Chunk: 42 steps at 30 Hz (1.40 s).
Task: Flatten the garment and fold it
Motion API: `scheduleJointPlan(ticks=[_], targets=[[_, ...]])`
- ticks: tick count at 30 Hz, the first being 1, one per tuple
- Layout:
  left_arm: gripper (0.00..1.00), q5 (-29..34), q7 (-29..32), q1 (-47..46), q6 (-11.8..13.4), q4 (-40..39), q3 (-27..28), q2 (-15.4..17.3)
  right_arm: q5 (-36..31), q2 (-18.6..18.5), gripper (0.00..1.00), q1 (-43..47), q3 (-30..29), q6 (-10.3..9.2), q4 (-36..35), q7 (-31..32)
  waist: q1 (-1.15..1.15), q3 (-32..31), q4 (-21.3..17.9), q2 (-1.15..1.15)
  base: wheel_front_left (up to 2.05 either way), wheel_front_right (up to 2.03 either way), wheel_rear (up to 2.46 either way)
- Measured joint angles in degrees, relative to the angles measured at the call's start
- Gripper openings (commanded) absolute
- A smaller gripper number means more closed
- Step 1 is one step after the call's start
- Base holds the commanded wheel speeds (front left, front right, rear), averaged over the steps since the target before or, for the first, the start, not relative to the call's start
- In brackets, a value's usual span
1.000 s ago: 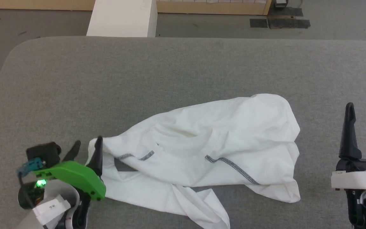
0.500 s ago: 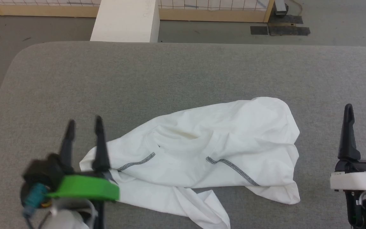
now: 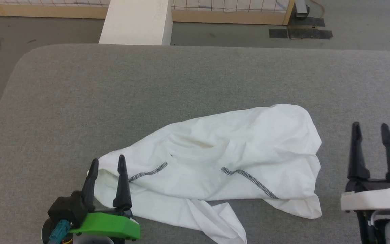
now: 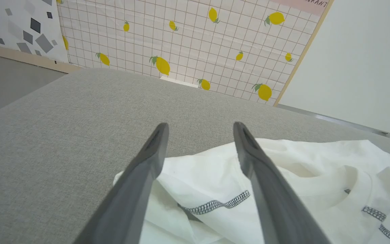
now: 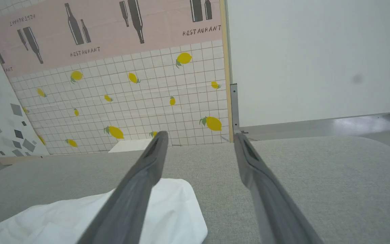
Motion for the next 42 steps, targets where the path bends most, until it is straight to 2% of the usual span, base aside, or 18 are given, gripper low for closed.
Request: scheduleJointPlan(ticks=[5,8,16,20,23,27,32,33,34,42], targets=[[1.0,1.2,0.0,-0.1,-2.9,1.1,1.8,-2.5,0.4,0.0,1.0,-5.0,2.1,0.0,0.1,5.6,0.0,0.7,0.6,0.0,0.0,0.0,0.0],[1.0,1.8,0.0,-0.1,-4.3,2.0,2.1,-3.6,1.4,-1.5,1.0,-9.3,4.4,0.0,0.5,14.3,0.0,1.3,1.0,0.0,0.0,0.0,0.0],[1.0,3.8,0.0,-0.6,-6.5,3.4,2.1,-5.0,7.6,-11.5,1.0,-20.0,10.6,-0.01,5.0,41.9,0.0,3.6,2.2,0.0,0.0,0.0,0.0],[1.0,4.1,0.0,-2.0,-7.2,3.8,1.4,-5.3,10.8,-14.1,1.0,-23.1,11.6,-0.01,8.6,54.4,0.0,5.0,3.3,0.0,0.0,0.0,0.0],[1.0,4.1,0.0,-3.0,-7.7,4.5,0.8,-5.5,12.7,-15.2,1.0,-24.1,11.1,-0.01,11.3,61.0,0.0,5.9,4.5,0.0,0.0,0.0,0.0],[1.0,3.9,0.0,-3.8,-8.0,5.4,0.1,-5.6,13.2,-16.0,1.0,-24.1,11.0,-0.01,13.9,66.0,0.0,7.2,6.5,0.0,0.0,0.0,0.0],[1.0,3.4,0.0,-4.7,-8.5,6.4,-1.1,-5.6,13.0,-16.0,1.0,-24.1,10.1,-0.01,16.8,65.7,0.0,8.7,9.1,0.0,0.0,0.0,0.0],[1.0,3.1,0.0,-4.9,-8.6,6.5,-1.3,-5.6,12.8,-16.0,0.41,-24.1,9.8,-0.01,17.1,65.1,0.0,9.0,9.5,0.0,0.0,0.0,0.0],[1.0,2.8,0.0,-5.2,-8.6,6.6,-1.6,-5.6,12.2,-16.1,0.0,-24.1,9.4,-0.01,17.5,64.4,0.0,9.3,10.0,0.0,0.0,0.0,0.0],[1.0,1.3,0.0,-5.6,-8.5,7.2,-2.1,-5.6,9.7,-16.4,0.0,-24.4,7.8,-0.01,18.6,59.1,0.0,9.8,12.5,0.0,0.0,0.0,0.0]])
